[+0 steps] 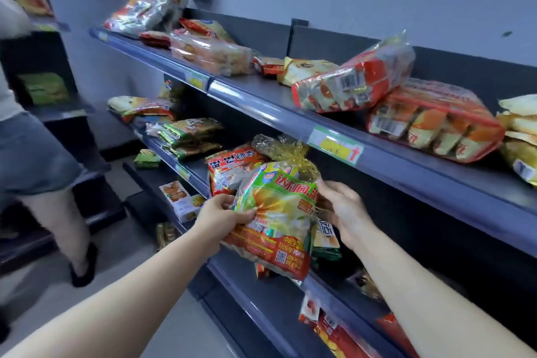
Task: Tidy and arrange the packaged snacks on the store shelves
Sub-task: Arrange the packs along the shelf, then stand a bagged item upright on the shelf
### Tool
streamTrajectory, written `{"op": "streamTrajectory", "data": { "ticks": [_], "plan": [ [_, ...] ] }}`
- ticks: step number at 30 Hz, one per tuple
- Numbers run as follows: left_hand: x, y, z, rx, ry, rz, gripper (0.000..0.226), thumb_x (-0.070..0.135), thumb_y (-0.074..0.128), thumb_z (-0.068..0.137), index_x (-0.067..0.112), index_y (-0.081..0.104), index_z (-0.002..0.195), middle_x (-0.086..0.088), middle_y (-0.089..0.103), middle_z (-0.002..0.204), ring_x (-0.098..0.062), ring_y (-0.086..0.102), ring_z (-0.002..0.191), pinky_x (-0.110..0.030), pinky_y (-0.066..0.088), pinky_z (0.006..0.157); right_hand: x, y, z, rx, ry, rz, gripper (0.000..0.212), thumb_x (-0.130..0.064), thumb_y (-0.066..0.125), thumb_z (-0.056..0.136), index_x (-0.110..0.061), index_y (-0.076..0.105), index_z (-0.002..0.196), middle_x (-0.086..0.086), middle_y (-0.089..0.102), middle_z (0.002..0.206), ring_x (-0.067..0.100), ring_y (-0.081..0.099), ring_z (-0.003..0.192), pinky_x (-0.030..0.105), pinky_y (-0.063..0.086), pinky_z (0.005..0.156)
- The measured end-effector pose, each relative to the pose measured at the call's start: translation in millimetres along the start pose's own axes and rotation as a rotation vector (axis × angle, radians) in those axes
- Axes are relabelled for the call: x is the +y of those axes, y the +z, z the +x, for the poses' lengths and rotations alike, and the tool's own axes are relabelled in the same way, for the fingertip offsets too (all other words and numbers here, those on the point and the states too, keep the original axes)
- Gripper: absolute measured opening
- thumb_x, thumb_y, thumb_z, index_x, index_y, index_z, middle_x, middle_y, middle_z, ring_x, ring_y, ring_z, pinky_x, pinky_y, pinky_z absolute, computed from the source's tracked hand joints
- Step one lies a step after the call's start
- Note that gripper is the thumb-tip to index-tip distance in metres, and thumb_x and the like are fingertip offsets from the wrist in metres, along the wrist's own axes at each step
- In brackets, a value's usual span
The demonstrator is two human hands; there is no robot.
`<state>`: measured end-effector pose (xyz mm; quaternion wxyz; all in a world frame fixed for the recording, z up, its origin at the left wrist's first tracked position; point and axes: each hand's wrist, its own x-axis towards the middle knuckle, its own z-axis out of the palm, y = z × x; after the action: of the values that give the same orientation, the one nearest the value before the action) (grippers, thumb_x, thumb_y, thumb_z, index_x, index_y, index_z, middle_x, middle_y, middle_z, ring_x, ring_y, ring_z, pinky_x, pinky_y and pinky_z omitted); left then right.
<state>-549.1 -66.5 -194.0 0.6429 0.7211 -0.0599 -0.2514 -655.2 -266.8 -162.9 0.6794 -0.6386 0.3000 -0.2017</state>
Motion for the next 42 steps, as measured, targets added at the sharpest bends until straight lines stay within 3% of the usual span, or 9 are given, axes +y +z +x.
{"op": "streamTrajectory", "data": {
  "ticks": [3,6,11,16,22,28,35,38,42],
  "plan": [
    [5,-43,15,0.06,-0.028,-0.102,0.058,0.013,0.085,0.068,0.008,0.056,0.118,-0.009,0.066,0.109,-0.028,0.07,0.081,-0.038,0.06,0.063,-1,53,15,-0.083,0.074,-0.083,0.037,-0.039,0.072,0.081,-0.017,0.062,0.109,0.006,0.07,0.107,0.026,0.065,0.097,0.035,0.052,0.071],
    [14,-87,33,0.103,-0.013,-0.142,0.044,0.007,0.081,0.074,0.007,0.057,0.111,-0.009,0.068,0.095,-0.02,0.069,0.063,-0.026,0.054,0.045,-4,107,32,-0.231,0.186,-0.113,0.029,-0.03,0.069,0.085,-0.016,0.063,0.11,0.009,0.071,0.107,0.03,0.065,0.097,0.046,0.049,0.087],
    [29,-168,81,0.127,0.014,-0.163,0.042,0.007,0.08,0.075,0.005,0.059,0.112,-0.014,0.069,0.102,-0.027,0.069,0.074,-0.031,0.055,0.057,-12,190,71,-0.227,0.074,-0.148,0.02,-0.01,0.068,0.085,-0.019,0.057,0.1,-0.001,0.067,0.089,0.022,0.059,0.091,0.044,0.048,0.086],
    [46,-246,129,0.09,0.051,-0.187,0.042,0.003,0.077,0.076,0.006,0.059,0.114,-0.013,0.068,0.098,-0.026,0.069,0.073,-0.036,0.056,0.063,-31,273,100,-0.19,-0.013,-0.134,0.01,0.001,0.062,0.088,-0.007,0.059,0.083,0.007,0.062,0.073,0.02,0.058,0.06,0.026,0.049,0.051],
    [72,-304,166,0.022,0.136,-0.263,0.043,-0.001,0.074,0.071,0.007,0.063,0.112,-0.011,0.074,0.087,-0.024,0.07,0.067,-0.033,0.058,0.056,-58,343,124,-0.141,-0.2,-0.167,0.015,-0.002,0.059,0.09,-0.008,0.06,0.076,0.01,0.063,0.075,0.025,0.058,0.072,0.043,0.051,0.068],
    [114,-317,203,-0.209,0.233,-0.365,0.09,0.023,0.098,0.025,0.006,0.066,0.108,-0.019,0.072,0.096,-0.031,0.071,0.074,-0.04,0.059,0.06,-103,368,148,0.006,-0.421,-0.113,0.014,-0.011,0.058,0.092,-0.016,0.057,0.08,0.002,0.063,0.081,0.014,0.057,0.073,0.022,0.043,0.062],
    [167,-284,229,-0.183,0.287,-0.394,0.034,0.011,0.071,0.064,0.007,0.063,0.097,-0.012,0.073,0.08,-0.025,0.069,0.06,-0.037,0.059,0.055,-142,353,169,0.136,-0.513,0.007,0.017,-0.012,0.062,0.09,-0.019,0.06,0.074,0.001,0.068,0.08,0.012,0.062,0.073,0.022,0.048,0.063],
    [192,-269,235,-0.208,0.329,-0.426,0.033,0.009,0.07,0.063,0.005,0.06,0.094,-0.012,0.071,0.079,-0.023,0.069,0.056,-0.035,0.059,0.051,-158,340,166,0.184,-0.507,0.055,0.014,-0.013,0.064,0.089,-0.017,0.063,0.076,0.005,0.071,0.083,0.019,0.066,0.08,0.034,0.054,0.073],
    [218,-241,235,-0.295,0.35,-0.487,0.039,0.008,0.071,0.063,0.008,0.056,0.099,-0.013,0.068,0.092,-0.021,0.069,0.057,-0.038,0.059,0.052,-178,316,143,0.288,-0.568,0.055,0.013,-0.02,0.06,0.092,-0.017,0.067,0.082,-0.001,0.071,0.083,0.015,0.066,0.082,0.031,0.054,0.075]
  ]
}}
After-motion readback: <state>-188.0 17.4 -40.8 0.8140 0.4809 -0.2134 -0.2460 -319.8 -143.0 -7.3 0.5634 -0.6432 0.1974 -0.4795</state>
